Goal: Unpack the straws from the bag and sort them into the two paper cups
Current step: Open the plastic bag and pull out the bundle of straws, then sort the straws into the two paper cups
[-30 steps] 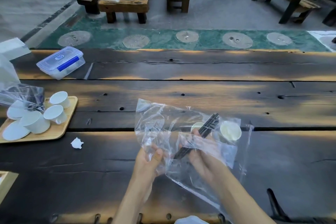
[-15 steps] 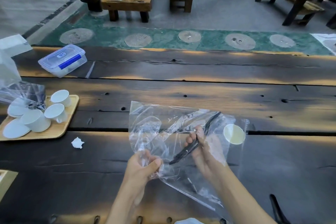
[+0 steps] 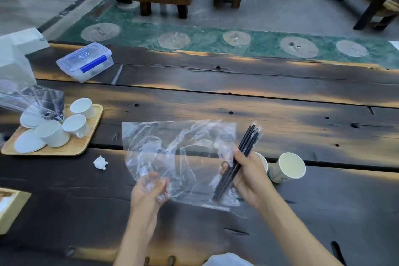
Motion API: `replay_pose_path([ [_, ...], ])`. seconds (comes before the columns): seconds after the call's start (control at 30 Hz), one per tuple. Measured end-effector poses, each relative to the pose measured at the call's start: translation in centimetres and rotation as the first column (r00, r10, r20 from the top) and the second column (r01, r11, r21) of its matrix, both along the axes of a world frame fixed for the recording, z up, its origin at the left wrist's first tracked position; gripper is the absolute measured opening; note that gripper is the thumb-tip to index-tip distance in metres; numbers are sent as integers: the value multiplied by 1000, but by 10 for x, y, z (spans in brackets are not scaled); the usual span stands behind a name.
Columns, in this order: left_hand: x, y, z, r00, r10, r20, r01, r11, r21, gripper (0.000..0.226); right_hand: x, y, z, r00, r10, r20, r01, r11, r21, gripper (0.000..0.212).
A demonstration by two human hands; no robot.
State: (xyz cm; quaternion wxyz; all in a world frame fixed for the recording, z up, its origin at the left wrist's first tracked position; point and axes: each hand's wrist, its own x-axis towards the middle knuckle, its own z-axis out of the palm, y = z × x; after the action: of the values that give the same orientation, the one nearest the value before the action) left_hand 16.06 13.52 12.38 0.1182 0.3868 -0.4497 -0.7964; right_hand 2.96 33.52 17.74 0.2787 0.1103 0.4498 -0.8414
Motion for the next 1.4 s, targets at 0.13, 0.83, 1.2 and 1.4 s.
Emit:
replay_pose_path([
  [0.13, 12, -25, -28, 983, 161, 84, -166, 985, 56, 22, -10, -5, -12, 1000, 19, 16, -20, 998, 63, 13],
  [0.83, 46, -7, -120, 902, 223, 369, -375, 829, 415, 14, -18, -26, -108, 923, 184, 339, -317, 861, 397, 15],
  [1.2, 44, 30, -129, 740, -396, 543, 293, 917, 270, 18, -19, -33, -172, 928, 87, 361, -336, 608, 719, 20],
  [1.4, 14, 40, -129, 712, -408, 572, 437, 894, 95, 12, -17, -33, -175, 935, 104, 339, -345, 492, 799, 13],
])
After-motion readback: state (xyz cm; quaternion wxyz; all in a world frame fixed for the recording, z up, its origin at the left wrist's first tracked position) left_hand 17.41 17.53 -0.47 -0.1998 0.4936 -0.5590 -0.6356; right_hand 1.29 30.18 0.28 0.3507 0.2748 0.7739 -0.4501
